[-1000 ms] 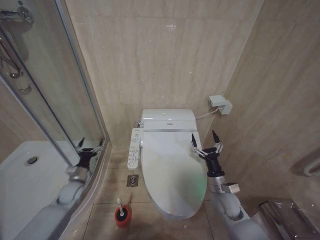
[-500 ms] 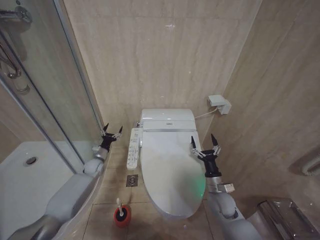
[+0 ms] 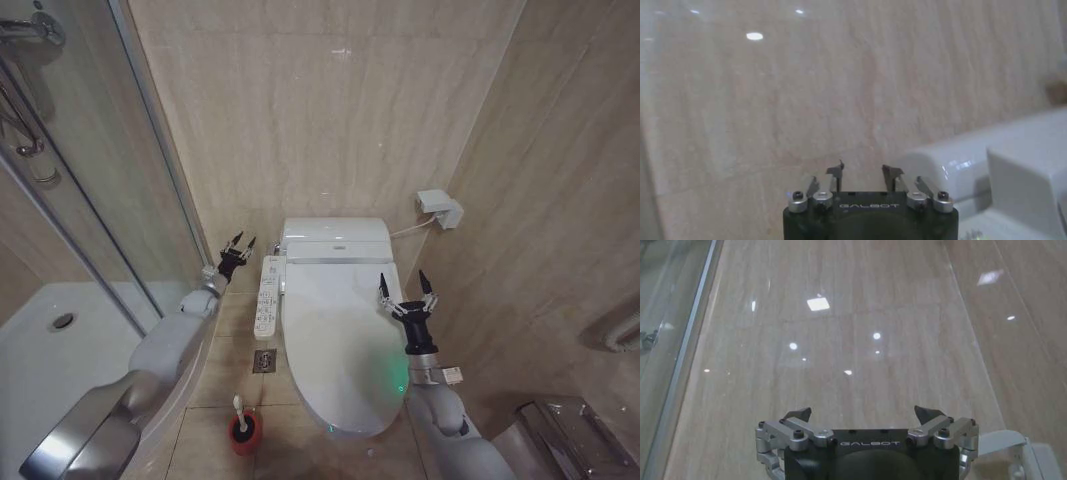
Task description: Open the toilet lid, clean the toilet bowl with a toilet brush, close the toilet lid, and flush.
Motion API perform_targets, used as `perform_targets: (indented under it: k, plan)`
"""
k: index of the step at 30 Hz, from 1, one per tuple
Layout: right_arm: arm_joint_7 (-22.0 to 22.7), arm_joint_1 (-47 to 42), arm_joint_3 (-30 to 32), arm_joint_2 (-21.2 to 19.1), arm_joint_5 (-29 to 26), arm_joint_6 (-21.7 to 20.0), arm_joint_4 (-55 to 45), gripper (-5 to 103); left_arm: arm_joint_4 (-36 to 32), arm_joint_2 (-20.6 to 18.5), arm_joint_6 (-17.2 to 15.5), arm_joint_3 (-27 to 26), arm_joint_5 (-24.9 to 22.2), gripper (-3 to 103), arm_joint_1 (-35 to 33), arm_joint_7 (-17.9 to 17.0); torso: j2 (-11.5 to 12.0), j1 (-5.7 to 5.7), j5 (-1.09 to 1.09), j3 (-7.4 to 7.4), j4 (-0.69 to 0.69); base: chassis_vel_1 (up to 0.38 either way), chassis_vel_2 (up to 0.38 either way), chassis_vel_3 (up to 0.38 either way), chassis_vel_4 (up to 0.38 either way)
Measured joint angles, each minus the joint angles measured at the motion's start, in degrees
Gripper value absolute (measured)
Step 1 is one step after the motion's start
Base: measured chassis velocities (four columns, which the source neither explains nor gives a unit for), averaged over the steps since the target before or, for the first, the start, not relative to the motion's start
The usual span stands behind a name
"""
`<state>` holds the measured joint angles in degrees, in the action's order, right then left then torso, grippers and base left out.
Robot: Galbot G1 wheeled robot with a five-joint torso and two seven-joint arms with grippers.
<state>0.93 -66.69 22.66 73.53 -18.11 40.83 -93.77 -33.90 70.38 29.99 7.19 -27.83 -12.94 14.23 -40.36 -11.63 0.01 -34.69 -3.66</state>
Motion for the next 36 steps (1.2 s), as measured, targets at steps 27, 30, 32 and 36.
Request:
perform_targets:
  k: [27, 30, 32, 36]
  plan:
    - [-4.8, -0.3, 0.1, 2.6, -5.1, 1.7, 1.8, 100, 5.6, -0.3, 1.2, 5.2, 3.1, 0, 4.3, 7.6, 0.0, 0.02, -0.01, 0.01, 0.0, 0.0, 0.0, 0.0, 0.0]
    - [-4.7, -0.2, 0.3, 2.5, -5.1, 1.7, 2.2, 100, 5.4, -0.3, 1.2, 5.2, 3.1, 0, 4.2, 7.5, 0.0, 0.02, -0.01, 0.01, 0.0, -0.061, 0.037, 0.084, -0.038]
    - [-4.6, -0.2, 0.4, 2.5, -5.1, 1.7, 2.3, 100, 5.2, -0.3, 1.2, 5.2, 3.1, 0, 4.2, 7.5, 0.0, 0.02, -0.01, 0.01, -0.02, -0.139, 0.062, 0.157, -0.103]
    - [-3.2, -0.1, 0.6, 2.4, -3.4, 1.7, 2.9, 100, 4.6, -0.2, 1.5, 5.3, 3.0, 0, 4.0, 7.3, 0.0, 0.02, 0.0, 0.01, -0.03, -0.189, 0.142, 0.17, -0.151]
